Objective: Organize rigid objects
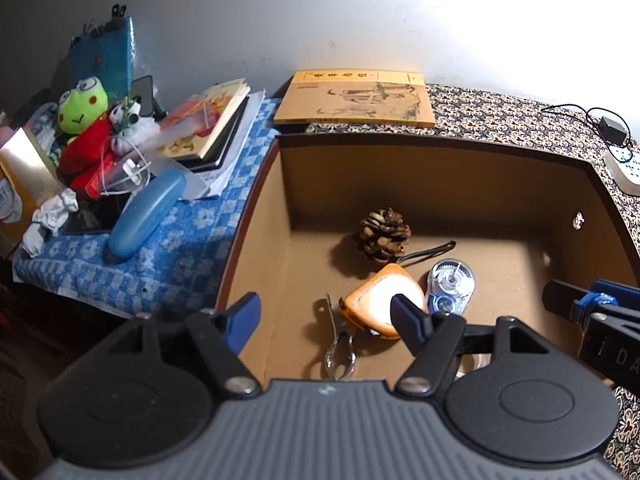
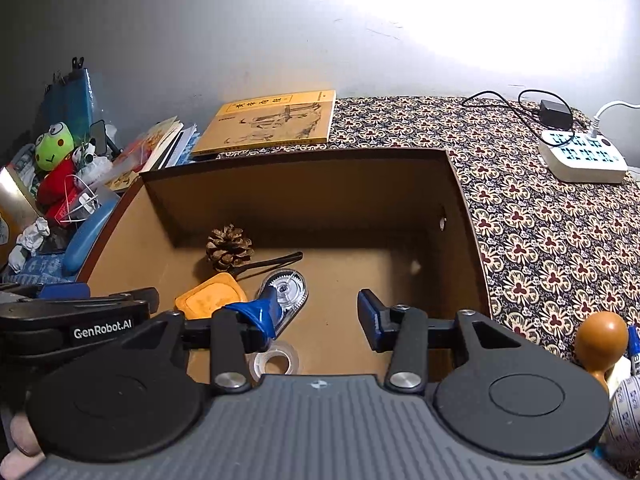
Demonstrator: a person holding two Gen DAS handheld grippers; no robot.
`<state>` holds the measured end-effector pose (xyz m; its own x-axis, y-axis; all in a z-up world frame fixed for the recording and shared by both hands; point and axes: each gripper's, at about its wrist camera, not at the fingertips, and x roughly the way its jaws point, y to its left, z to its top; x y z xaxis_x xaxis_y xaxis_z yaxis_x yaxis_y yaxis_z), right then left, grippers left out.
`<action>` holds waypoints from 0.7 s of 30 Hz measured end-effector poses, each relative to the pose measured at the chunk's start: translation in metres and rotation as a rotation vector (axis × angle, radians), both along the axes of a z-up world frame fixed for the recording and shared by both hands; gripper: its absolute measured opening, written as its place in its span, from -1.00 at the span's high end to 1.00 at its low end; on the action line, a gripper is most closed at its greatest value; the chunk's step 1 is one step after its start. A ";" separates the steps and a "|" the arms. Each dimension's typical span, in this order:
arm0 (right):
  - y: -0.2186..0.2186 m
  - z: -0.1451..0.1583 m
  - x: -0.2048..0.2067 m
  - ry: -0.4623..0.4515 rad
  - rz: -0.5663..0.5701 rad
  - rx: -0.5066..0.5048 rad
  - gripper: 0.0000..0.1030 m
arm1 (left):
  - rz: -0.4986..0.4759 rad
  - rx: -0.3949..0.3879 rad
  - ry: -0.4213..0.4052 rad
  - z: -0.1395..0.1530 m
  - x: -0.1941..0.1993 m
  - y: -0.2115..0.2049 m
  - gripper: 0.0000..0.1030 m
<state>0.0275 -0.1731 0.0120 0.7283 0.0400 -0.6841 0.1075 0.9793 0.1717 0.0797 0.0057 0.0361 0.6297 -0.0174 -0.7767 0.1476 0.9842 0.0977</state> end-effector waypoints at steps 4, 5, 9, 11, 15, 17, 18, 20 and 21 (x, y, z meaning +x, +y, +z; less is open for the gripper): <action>-0.004 -0.004 0.005 0.002 -0.002 -0.003 0.45 | -0.013 -0.001 0.009 -0.004 0.004 -0.003 -0.40; -0.005 -0.006 0.006 0.006 -0.002 0.002 0.45 | -0.015 -0.003 0.012 -0.005 0.005 -0.004 -0.40; -0.008 -0.009 0.007 0.008 -0.004 0.013 0.45 | -0.028 0.000 0.023 -0.010 0.007 -0.009 -0.40; -0.009 -0.010 0.008 0.010 -0.005 0.011 0.45 | -0.039 0.003 0.026 -0.011 0.009 -0.012 -0.40; -0.011 -0.012 0.008 0.011 -0.004 0.009 0.45 | -0.058 0.010 0.027 -0.015 0.008 -0.016 -0.41; -0.011 -0.014 0.008 0.014 -0.005 0.003 0.45 | -0.067 0.014 0.028 -0.017 0.008 -0.018 -0.40; -0.011 -0.015 0.008 0.016 -0.007 0.002 0.45 | -0.072 0.017 0.028 -0.018 0.007 -0.020 -0.40; -0.012 -0.016 0.008 0.020 -0.008 0.005 0.45 | -0.074 0.022 0.030 -0.020 0.007 -0.021 -0.40; -0.012 -0.016 0.008 0.021 -0.007 0.007 0.45 | -0.072 0.022 0.035 -0.022 0.008 -0.021 -0.41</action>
<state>0.0353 -0.1855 -0.0041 0.7138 0.0394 -0.6993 0.1184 0.9773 0.1759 0.0872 -0.0153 0.0144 0.6001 -0.0443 -0.7987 0.2218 0.9685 0.1129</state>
